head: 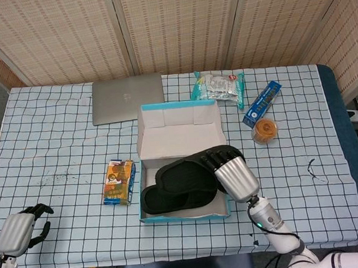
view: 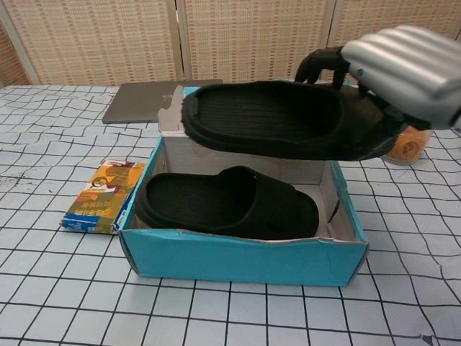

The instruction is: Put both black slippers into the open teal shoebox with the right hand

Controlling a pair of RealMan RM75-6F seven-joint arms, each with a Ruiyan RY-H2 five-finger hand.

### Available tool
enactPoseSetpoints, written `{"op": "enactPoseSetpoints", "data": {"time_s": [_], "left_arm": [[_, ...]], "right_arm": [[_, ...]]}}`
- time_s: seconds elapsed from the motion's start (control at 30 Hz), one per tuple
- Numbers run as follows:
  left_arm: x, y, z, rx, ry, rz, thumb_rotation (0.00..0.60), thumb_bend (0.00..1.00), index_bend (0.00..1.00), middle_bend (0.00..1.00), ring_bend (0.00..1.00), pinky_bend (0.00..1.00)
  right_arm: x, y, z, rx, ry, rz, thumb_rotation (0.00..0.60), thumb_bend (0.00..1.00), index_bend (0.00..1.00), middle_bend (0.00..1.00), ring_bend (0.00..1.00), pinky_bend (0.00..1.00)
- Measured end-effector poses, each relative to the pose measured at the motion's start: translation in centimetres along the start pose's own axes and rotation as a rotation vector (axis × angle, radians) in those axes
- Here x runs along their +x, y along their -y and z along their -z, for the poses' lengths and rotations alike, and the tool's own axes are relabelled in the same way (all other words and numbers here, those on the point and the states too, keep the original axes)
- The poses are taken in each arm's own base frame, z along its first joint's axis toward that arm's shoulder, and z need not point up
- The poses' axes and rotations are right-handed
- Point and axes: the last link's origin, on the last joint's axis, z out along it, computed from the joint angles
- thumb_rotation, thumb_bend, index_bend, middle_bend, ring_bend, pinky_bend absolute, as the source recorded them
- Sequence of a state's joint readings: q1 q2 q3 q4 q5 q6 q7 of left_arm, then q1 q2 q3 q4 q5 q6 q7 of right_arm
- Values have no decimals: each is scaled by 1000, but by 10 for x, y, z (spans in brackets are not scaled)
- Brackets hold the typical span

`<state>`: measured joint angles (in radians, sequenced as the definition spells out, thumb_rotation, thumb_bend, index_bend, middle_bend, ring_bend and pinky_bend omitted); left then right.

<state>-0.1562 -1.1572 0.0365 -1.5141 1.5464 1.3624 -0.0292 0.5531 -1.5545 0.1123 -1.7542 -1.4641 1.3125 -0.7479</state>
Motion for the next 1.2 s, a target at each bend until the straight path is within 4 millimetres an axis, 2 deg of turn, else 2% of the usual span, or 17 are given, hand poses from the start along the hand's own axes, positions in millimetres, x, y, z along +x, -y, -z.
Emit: {"op": "enactPoseSetpoints", "data": {"time_s": [0.2, 0.37, 0.47, 0.8, 1.2], "left_arm": [[2, 1, 0, 0, -7, 7, 600, 471, 409, 377, 420, 600], [3, 1, 1, -2, -9, 4, 600, 471, 409, 377, 420, 600], [2, 1, 1, -4, -7, 3, 600, 471, 409, 377, 420, 601], [2, 0, 1, -5, -4, 0, 600, 471, 409, 377, 420, 600], [1, 0, 1, -3, 0, -2, 600, 471, 409, 377, 420, 600]], "right_arm": [[-20, 47, -34, 57, -6, -34, 600, 0, 719, 680, 521, 522], [-29, 62, -50, 63, -10, -32, 600, 0, 719, 681, 521, 522], [-31, 64, -52, 59, -8, -32, 600, 0, 719, 681, 521, 522], [-63, 51, -55, 4, 71, 25, 600, 0, 719, 681, 521, 522], [-78, 38, -53, -37, 133, 61, 600, 0, 719, 681, 522, 522]]}}
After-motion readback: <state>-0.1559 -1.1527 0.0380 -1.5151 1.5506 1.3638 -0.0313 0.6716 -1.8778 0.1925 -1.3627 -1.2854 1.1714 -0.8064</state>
